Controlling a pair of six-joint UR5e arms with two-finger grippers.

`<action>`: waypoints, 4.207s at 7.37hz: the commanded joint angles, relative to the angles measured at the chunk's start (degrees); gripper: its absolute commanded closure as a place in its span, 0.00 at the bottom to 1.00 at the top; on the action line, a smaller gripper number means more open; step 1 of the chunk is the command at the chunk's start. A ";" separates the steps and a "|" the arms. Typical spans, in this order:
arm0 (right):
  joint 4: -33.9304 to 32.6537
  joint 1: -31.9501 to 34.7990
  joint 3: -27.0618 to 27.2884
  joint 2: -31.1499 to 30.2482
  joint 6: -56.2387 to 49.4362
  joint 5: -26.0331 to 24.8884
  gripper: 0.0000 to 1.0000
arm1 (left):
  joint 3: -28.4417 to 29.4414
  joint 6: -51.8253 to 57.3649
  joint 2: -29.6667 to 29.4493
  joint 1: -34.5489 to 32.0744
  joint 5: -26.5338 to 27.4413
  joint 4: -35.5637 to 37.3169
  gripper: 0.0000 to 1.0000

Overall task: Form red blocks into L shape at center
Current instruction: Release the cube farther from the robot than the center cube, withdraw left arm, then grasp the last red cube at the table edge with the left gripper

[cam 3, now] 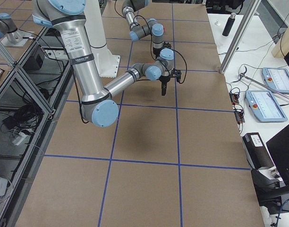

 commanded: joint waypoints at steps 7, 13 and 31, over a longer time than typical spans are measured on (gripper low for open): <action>0.00 2.13 0.46 -0.10 -0.09 0.18 0.00 | -27.07 7.59 21.82 -5.11 -0.58 0.90 0.04; 0.00 2.40 0.54 0.08 0.00 0.10 0.00 | -28.30 25.99 46.40 -27.87 -13.85 -2.60 0.05; -0.09 2.40 3.88 -0.10 0.87 0.10 0.00 | -12.97 11.14 47.82 -30.36 -24.73 -25.64 1.00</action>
